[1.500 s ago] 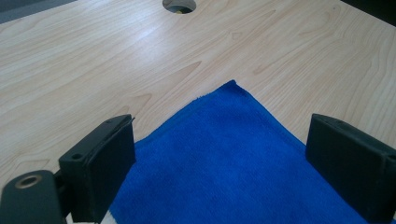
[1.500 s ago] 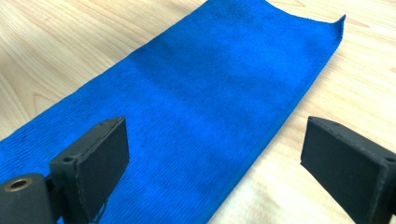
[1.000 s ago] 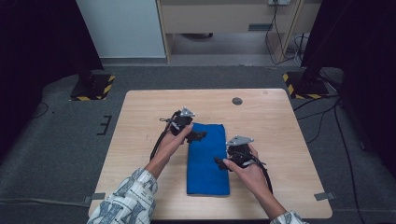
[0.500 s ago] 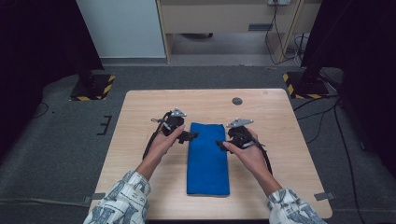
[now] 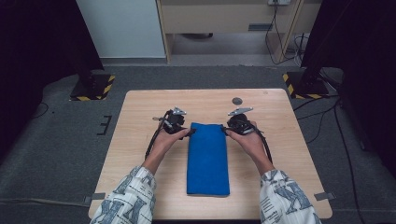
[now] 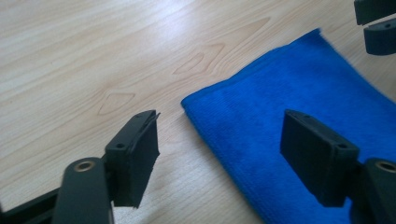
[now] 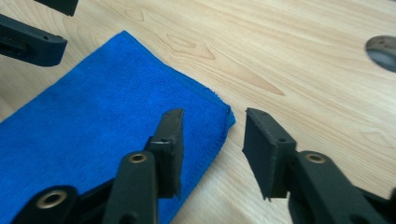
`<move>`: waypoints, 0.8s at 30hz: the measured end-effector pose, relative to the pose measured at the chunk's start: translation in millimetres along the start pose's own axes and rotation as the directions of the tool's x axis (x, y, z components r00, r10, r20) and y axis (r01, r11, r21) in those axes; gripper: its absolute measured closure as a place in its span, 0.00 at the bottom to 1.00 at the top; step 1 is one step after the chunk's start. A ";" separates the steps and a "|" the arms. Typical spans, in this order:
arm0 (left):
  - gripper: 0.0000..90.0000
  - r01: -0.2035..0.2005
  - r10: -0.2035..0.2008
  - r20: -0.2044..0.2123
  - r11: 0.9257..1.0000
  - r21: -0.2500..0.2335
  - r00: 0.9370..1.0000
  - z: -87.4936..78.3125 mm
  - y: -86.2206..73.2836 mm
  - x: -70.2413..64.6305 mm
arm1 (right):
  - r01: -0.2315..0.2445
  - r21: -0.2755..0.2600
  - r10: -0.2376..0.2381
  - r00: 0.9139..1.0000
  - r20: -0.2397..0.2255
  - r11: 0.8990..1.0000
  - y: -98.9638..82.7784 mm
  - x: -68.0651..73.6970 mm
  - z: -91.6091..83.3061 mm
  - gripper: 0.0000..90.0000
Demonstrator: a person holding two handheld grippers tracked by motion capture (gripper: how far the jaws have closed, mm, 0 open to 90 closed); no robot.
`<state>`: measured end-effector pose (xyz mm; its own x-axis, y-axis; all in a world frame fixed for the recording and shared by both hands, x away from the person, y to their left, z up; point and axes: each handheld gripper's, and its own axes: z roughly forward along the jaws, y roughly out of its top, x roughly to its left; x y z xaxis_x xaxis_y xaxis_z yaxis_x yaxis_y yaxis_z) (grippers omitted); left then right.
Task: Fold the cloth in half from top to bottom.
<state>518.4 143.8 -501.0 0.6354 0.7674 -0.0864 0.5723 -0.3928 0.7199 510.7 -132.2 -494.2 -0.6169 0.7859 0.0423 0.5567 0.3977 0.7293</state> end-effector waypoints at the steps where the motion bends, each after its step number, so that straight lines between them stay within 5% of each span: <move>1: 0.34 0.002 -0.002 -0.006 1.000 0.004 1.000 2.3 -1.0 1.2 | -0.001 0.002 0.001 1.000 0.000 1.000 0.3 -0.4 3.6 0.67; 7: 0.40 0.030 -0.031 -0.032 0.999 -0.011 0.999 13.7 -4.4 7.5 | -0.032 0.020 0.031 0.999 0.028 0.999 3.6 -6.0 23.0 0.66; 24: 0.51 0.005 -0.005 -0.027 1.000 0.018 1.000 33.9 -5.2 4.8 | -0.024 0.098 0.023 1.000 0.014 0.995 10.3 -0.7 54.5 0.66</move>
<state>536.0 132.4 -528.5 0.6185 0.7826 -0.0711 0.5846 -0.3978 0.7072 547.1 -102.8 -523.9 -0.5962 0.8013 0.0490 0.6229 0.4231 0.6580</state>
